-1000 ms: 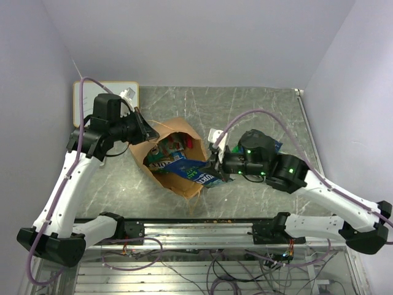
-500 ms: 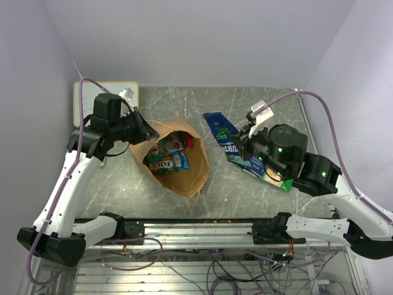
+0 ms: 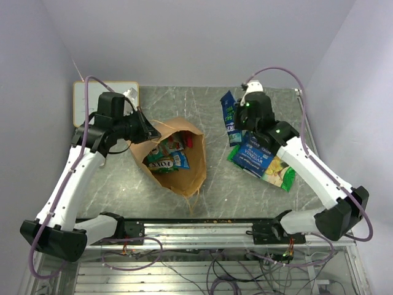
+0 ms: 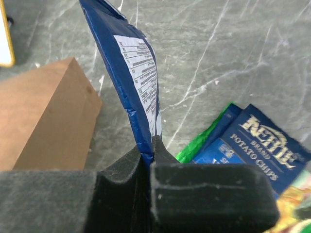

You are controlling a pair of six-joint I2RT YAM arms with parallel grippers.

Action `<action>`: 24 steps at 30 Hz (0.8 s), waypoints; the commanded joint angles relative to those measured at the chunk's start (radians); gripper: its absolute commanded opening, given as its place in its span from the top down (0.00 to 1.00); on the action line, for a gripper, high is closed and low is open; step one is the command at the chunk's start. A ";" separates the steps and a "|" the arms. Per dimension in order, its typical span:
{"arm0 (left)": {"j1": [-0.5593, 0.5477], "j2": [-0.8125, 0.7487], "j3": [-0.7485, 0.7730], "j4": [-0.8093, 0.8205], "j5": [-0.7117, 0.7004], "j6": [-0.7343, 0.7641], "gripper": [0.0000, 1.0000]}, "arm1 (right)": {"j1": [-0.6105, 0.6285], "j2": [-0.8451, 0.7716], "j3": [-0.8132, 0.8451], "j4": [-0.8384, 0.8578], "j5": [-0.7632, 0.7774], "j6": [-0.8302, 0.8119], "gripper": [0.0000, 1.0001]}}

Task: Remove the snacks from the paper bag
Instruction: Place the snack at the center of the board.

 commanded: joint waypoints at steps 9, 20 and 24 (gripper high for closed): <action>-0.006 0.053 0.008 0.043 0.089 0.123 0.93 | -0.423 0.041 -0.268 0.365 -0.577 0.629 1.00; -0.004 0.088 0.060 0.047 0.150 0.172 0.93 | -0.668 -0.268 -0.510 0.318 -0.574 0.612 1.00; -0.003 0.092 0.078 0.014 0.156 0.210 0.93 | -0.724 -0.286 -0.500 0.255 -0.567 0.580 1.00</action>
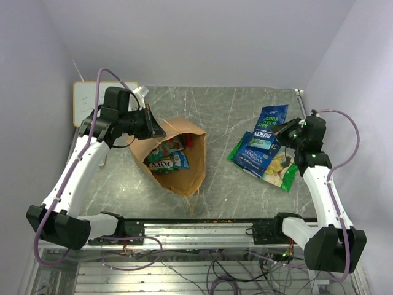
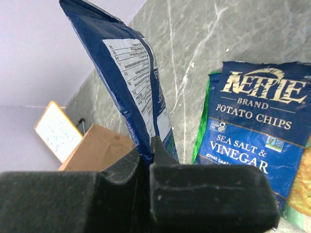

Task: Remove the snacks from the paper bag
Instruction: Place the snack at the center of the board.

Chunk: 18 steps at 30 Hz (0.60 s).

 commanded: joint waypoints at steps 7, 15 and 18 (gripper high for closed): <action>-0.005 -0.023 0.016 0.033 0.064 0.051 0.93 | -0.105 0.026 -0.063 0.055 -0.145 0.012 1.00; -0.025 -0.014 0.059 0.003 0.042 0.073 0.93 | -0.124 0.142 -0.157 0.256 -0.298 0.144 1.00; -0.030 -0.011 0.060 0.008 0.041 0.079 0.93 | -0.124 0.176 -0.198 0.343 -0.292 0.211 1.00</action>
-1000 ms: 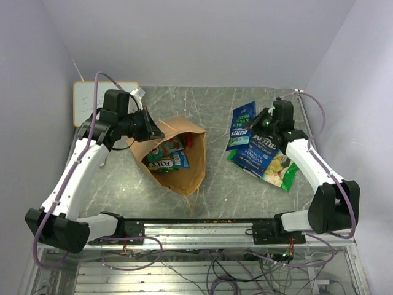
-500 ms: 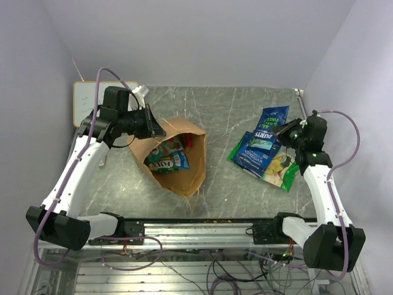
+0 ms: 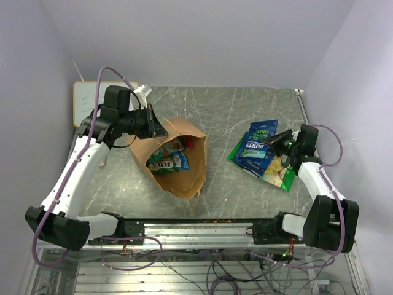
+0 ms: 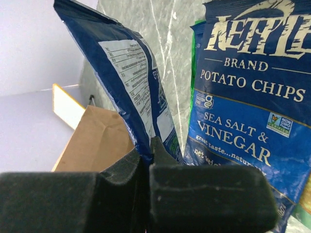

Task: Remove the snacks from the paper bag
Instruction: Place the snack at the center of the board.

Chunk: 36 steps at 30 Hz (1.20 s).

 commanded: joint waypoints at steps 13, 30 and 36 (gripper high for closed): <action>-0.014 -0.012 0.007 0.033 -0.002 0.016 0.93 | -0.023 0.100 -0.206 0.386 0.005 0.272 1.00; -0.014 0.041 0.056 0.017 -0.002 0.039 0.93 | -0.056 0.103 -0.306 0.361 0.105 0.259 1.00; -0.014 0.048 0.062 0.013 -0.003 0.049 0.93 | -0.059 0.179 -0.272 0.354 0.041 0.191 0.98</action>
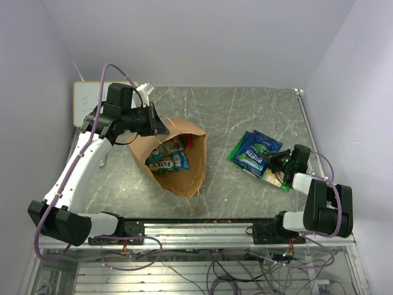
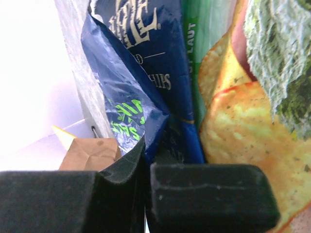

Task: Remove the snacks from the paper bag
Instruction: Place the snack at the center of the board.

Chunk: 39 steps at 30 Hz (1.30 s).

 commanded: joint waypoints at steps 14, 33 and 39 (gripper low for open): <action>-0.007 -0.007 -0.008 0.045 0.023 0.004 0.93 | -0.012 0.124 0.135 -0.108 -0.123 -0.216 0.86; -0.007 0.004 0.017 0.024 0.032 0.024 0.93 | -0.011 -0.012 0.409 -0.707 0.091 -0.598 0.37; -0.007 0.021 0.036 0.008 0.023 0.027 0.93 | 0.150 0.013 0.604 -0.810 0.185 -0.687 0.35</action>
